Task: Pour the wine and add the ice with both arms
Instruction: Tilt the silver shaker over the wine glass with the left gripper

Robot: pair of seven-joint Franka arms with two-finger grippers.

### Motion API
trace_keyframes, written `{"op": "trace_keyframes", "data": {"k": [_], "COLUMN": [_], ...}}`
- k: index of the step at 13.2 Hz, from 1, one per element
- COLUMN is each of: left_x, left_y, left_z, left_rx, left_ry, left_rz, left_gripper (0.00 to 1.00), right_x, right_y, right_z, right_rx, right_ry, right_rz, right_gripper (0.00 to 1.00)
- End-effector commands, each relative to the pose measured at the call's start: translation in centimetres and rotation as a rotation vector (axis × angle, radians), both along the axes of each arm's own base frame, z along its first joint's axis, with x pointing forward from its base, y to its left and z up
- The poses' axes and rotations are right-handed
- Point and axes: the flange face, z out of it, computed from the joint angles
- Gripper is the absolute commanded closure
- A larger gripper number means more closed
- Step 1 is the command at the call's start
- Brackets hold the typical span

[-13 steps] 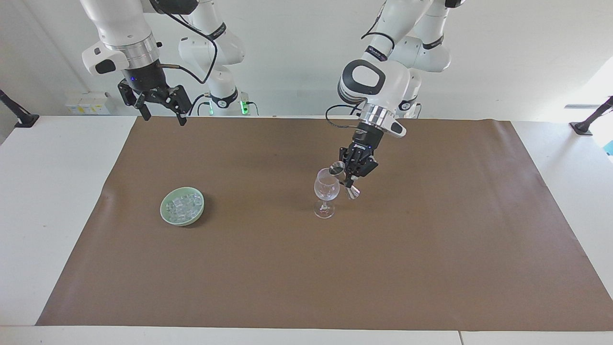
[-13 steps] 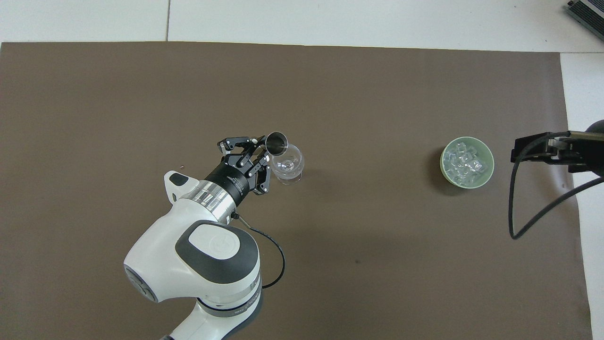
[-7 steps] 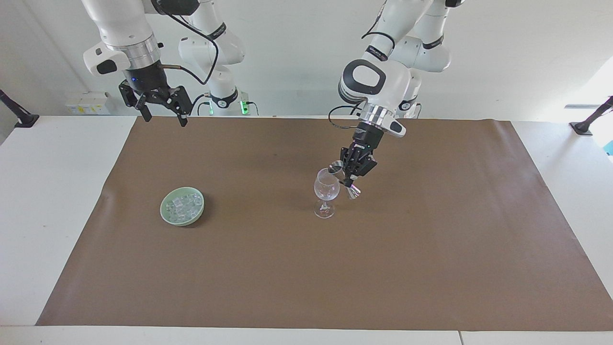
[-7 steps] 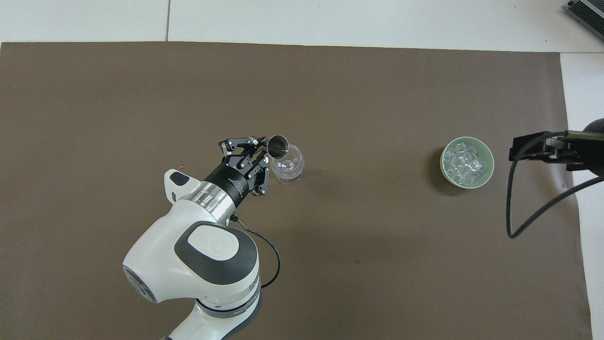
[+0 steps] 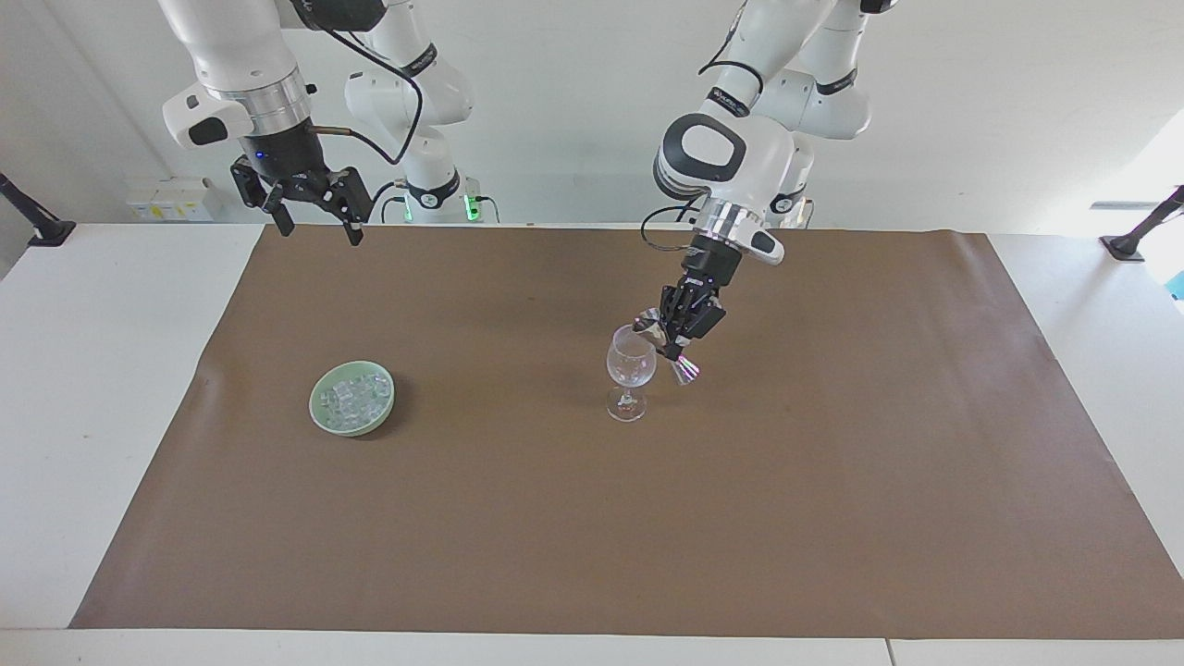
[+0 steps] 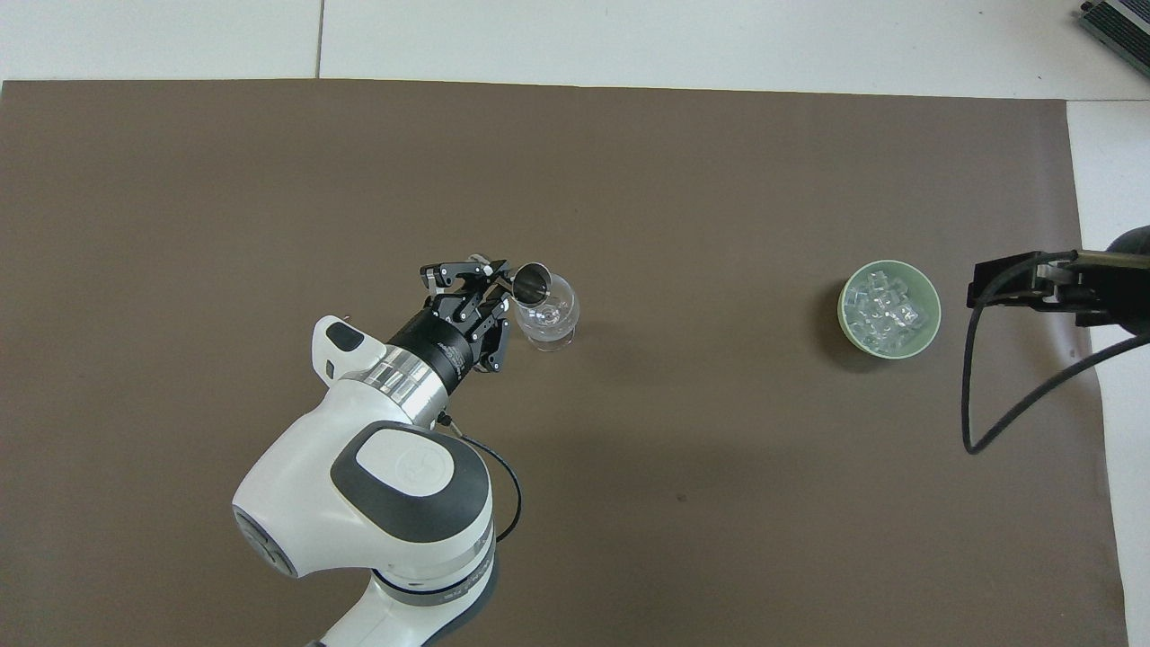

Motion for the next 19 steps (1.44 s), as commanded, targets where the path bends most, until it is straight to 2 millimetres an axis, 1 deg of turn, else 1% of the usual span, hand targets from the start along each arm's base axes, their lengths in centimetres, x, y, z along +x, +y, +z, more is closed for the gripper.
{"op": "trace_keyframes", "data": {"k": [1, 4, 6, 9, 12, 14, 17, 19], "left_x": [-0.2, 0.4, 0.4, 1.0, 0.2, 0.1, 0.0, 0.1], "left_y": [0.1, 0.2, 0.2, 0.3, -0.6, -0.9, -1.0, -1.0], "left_z": [0.9, 1.9, 2.1, 2.4, 1.9, 1.6, 1.4, 1.6], "left_rx": [0.026, 0.052, 0.078, 0.117, 0.163, 0.206, 0.252, 0.274], "left_ry": [-0.036, -0.068, -0.087, -0.11, -0.124, -0.138, -0.16, -0.177], "left_rz": [-0.022, -0.009, -0.019, -0.011, -0.048, -0.066, -0.098, -0.108], "left_gripper": [1.0, 1.0, 1.0, 1.0, 1.0, 1.0, 1.0, 1.0], "right_x": [-0.8, -0.8, -0.8, -0.7, -0.8, -0.8, -0.8, -0.8], "right_y": [0.1, 0.1, 0.1, 0.1, 0.1, 0.1, 0.1, 0.1], "right_z": [0.0, 0.0, 0.0, 0.1, -0.2, -0.2, -0.3, -0.3], "right_rx": [0.014, 0.014, 0.014, 0.014, 0.014, 0.014, 0.014, 0.014], "right_ry": [-0.016, -0.018, -0.018, -0.022, -0.029, -0.029, -0.027, -0.027], "right_rz": [0.022, 0.022, 0.022, 0.022, 0.024, 0.024, 0.024, 0.024], "right_gripper": [0.0, 0.0, 0.0, 0.0, 0.0, 0.0, 0.0, 0.0]}}
